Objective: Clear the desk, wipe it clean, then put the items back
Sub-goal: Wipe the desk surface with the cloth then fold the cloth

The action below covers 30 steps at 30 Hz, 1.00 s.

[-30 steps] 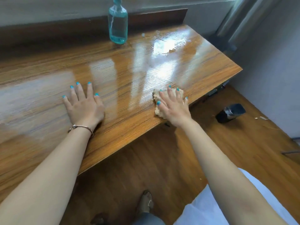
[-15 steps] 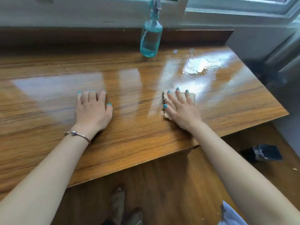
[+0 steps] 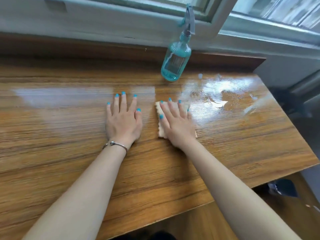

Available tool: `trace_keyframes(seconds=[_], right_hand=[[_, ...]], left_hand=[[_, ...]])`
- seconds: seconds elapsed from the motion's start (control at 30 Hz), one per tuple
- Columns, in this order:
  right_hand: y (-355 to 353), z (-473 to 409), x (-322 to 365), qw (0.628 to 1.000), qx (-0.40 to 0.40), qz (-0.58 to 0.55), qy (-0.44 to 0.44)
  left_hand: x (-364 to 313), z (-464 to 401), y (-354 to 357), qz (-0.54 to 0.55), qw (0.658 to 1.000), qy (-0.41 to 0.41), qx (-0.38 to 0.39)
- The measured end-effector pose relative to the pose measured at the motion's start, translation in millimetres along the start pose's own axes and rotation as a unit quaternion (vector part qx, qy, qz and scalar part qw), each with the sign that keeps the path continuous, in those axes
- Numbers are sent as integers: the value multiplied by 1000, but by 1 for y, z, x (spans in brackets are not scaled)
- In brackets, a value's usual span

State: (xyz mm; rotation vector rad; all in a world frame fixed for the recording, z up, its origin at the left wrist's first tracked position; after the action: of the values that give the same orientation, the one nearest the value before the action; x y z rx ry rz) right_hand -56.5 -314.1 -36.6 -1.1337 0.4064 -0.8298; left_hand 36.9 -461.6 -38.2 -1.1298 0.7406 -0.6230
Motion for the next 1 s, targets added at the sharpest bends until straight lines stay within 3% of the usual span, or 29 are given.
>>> trace_keyframes(seconds=[0.13,0.3,0.37,0.5,0.57,0.63,0.73,0.83,1.0], right_hand=[[19,56,0,993,22,13,-113],[-43,-71,-9,998,12,-52,-16],[-44,-81,3,999,6,-48,-20],[-12,-7,-1,986,12,31,-164],[-8,4,-14,977,22,36,-211],[-13,-12,-20,972,41,48,-226],[-23,-25,-17,965,37,37,-256],[-20,-28,-17,959,14,24,-282],[-23,-28,-16,953,-12,13,-302]], left_hand=[[-2,-2,-2,0,1000,7,-7],[-2,-3,-1,-5,1000,2,2],[1,-4,0,-4,1000,2,5],[4,-7,-4,29,998,-55,16],[-27,-28,-32,98,993,-20,-64],[-80,-56,-65,161,974,85,-135],[-130,-98,-91,331,912,179,-164],[-140,-124,-97,425,862,209,-181],[-141,-138,-97,441,861,165,-192]])
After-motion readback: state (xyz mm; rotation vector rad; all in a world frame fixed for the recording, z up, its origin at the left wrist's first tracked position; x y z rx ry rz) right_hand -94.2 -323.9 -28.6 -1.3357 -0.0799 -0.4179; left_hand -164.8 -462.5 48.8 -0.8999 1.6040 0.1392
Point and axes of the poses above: each hand's wrist, its own z-axis away from the middle knuckle, its own y-axis out of the palm, x = y × z, the point moved 8 cm from there along -z, towards the middle knuckle, and after that the axes turned 15 degrees about x, right-handed, at the moved point
